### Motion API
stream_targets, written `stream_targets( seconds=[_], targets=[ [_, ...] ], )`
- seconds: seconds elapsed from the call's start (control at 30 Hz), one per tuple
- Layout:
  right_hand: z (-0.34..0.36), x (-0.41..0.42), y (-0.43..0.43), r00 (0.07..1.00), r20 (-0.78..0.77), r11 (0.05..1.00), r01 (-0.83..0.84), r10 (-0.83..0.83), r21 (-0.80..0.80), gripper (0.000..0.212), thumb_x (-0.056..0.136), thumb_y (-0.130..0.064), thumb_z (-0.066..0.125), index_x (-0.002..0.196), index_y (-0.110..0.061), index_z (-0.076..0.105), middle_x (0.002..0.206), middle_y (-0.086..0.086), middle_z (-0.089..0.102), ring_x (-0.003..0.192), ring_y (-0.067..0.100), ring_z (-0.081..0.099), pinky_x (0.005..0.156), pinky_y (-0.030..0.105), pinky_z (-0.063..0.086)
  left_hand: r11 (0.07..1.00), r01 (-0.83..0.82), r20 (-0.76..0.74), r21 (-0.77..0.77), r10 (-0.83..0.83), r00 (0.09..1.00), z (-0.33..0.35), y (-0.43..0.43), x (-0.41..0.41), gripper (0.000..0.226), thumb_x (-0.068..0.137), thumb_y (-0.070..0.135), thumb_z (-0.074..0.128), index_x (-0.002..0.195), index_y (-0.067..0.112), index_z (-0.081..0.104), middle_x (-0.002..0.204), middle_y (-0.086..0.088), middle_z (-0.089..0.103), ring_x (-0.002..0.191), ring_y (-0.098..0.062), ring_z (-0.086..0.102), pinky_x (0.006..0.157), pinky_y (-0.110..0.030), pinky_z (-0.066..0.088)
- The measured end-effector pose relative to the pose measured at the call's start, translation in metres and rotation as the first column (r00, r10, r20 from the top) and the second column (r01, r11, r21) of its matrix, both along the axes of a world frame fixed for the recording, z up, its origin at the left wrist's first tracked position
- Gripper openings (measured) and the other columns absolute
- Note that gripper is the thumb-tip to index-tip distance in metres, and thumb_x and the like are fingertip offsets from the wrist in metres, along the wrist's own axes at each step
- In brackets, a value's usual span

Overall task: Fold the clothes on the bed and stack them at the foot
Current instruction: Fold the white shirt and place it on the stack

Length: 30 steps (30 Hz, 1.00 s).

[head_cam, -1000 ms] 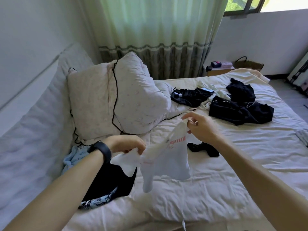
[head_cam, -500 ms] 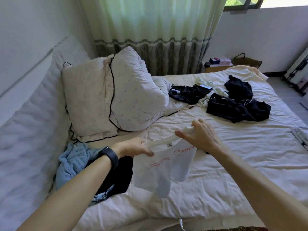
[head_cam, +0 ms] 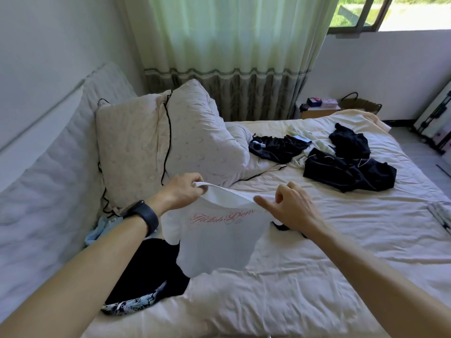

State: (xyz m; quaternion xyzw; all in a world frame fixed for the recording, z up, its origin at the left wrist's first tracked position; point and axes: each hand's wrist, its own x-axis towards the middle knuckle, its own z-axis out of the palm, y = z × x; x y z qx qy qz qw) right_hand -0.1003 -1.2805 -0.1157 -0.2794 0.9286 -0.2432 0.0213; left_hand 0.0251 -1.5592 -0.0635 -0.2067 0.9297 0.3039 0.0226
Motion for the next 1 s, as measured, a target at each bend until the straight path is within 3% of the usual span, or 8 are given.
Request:
stream_targets(
  seconds=[0.1,0.3,0.4,0.47,0.6,0.67,0.8,1.0],
  targets=[
    [0.000,0.007,-0.025,0.993,0.030,0.989,0.108,-0.112,0.106,0.089,0.063,-0.098,0.046,0.089,-0.014,0.057,0.097,0.001,0.055,0.088,0.021,0.057,0.074,0.037,0.049,0.994,0.045,-0.068,-0.100,-0.052,0.996,0.014,0.005,-0.005,0.017,0.095,0.034,0.059,0.084,0.024,0.067,0.079,0.006,0.067,0.076,-0.013,0.060,0.061,-0.027,0.042],
    [-0.003,0.018,-0.058,0.982,-0.006,0.981,0.187,-0.187,0.058,0.089,0.069,-0.091,0.057,0.107,-0.009,0.059,0.108,0.006,0.052,0.104,0.026,0.055,0.084,0.040,0.049,0.990,0.003,-0.124,-0.142,-0.021,0.992,0.028,-0.003,0.001,0.019,0.093,0.037,0.057,0.084,0.023,0.067,0.081,0.002,0.069,0.082,-0.020,0.064,0.071,-0.037,0.052],
    [-0.001,0.019,-0.072,0.966,0.059,0.966,0.248,-0.253,0.079,0.056,0.090,-0.061,0.056,0.109,-0.009,0.057,0.111,0.009,0.051,0.109,0.032,0.055,0.084,0.039,0.044,0.990,0.037,-0.117,-0.136,-0.053,0.992,0.032,-0.010,0.010,0.026,0.084,0.045,0.049,0.079,0.026,0.066,0.073,0.006,0.066,0.074,-0.019,0.062,0.065,-0.035,0.050],
    [0.002,0.014,-0.073,0.970,0.051,0.964,0.229,-0.238,0.139,0.028,0.089,-0.031,0.055,0.107,-0.010,0.055,0.107,0.008,0.048,0.103,0.033,0.055,0.079,0.038,0.040,0.983,0.040,-0.091,-0.180,-0.057,0.994,0.032,-0.022,0.017,0.025,0.082,0.044,0.045,0.076,0.029,0.064,0.072,0.007,0.064,0.071,-0.017,0.060,0.061,-0.033,0.047],
    [0.014,-0.001,-0.059,0.980,0.153,0.984,0.105,-0.127,0.142,0.017,0.087,-0.016,0.054,0.100,-0.020,0.065,0.105,0.002,0.054,0.097,0.027,0.053,0.080,0.035,0.039,0.937,0.043,0.046,-0.347,-0.029,0.999,0.020,-0.069,0.038,0.018,0.093,0.034,0.049,0.083,0.028,0.063,0.081,0.007,0.064,0.076,-0.018,0.059,0.064,-0.032,0.048],
    [0.021,-0.006,-0.053,0.970,0.238,0.997,0.036,-0.052,0.073,0.016,0.090,-0.016,0.058,0.095,-0.022,0.072,0.100,-0.002,0.058,0.097,0.024,0.056,0.074,0.032,0.037,0.972,0.044,0.109,-0.230,-0.020,0.994,0.007,-0.090,0.048,0.027,0.093,0.036,0.049,0.079,0.018,0.062,0.077,0.005,0.062,0.073,-0.019,0.057,0.063,-0.032,0.041],
    [0.031,-0.001,-0.047,0.866,0.498,0.996,-0.004,0.046,-0.086,0.023,0.094,-0.023,0.066,0.084,-0.004,0.074,0.080,0.004,0.065,0.080,0.023,0.058,0.067,0.034,0.038,0.980,0.010,0.134,0.199,-0.037,0.990,-0.011,-0.103,0.060,0.054,0.076,0.056,0.051,0.085,0.004,0.064,0.082,-0.004,0.056,0.077,-0.019,0.052,0.073,-0.034,0.034],
    [0.031,0.020,-0.024,0.754,0.652,0.993,0.004,0.076,-0.120,0.043,0.083,-0.059,0.075,0.078,-0.016,0.075,0.077,0.002,0.074,0.071,0.020,0.068,0.066,0.034,0.051,0.947,0.089,0.135,0.307,-0.137,0.981,-0.017,-0.114,0.068,0.072,0.074,0.081,0.062,0.091,0.012,0.075,0.092,-0.016,0.072,0.077,-0.017,0.060,0.073,-0.032,0.041]
  ],
)
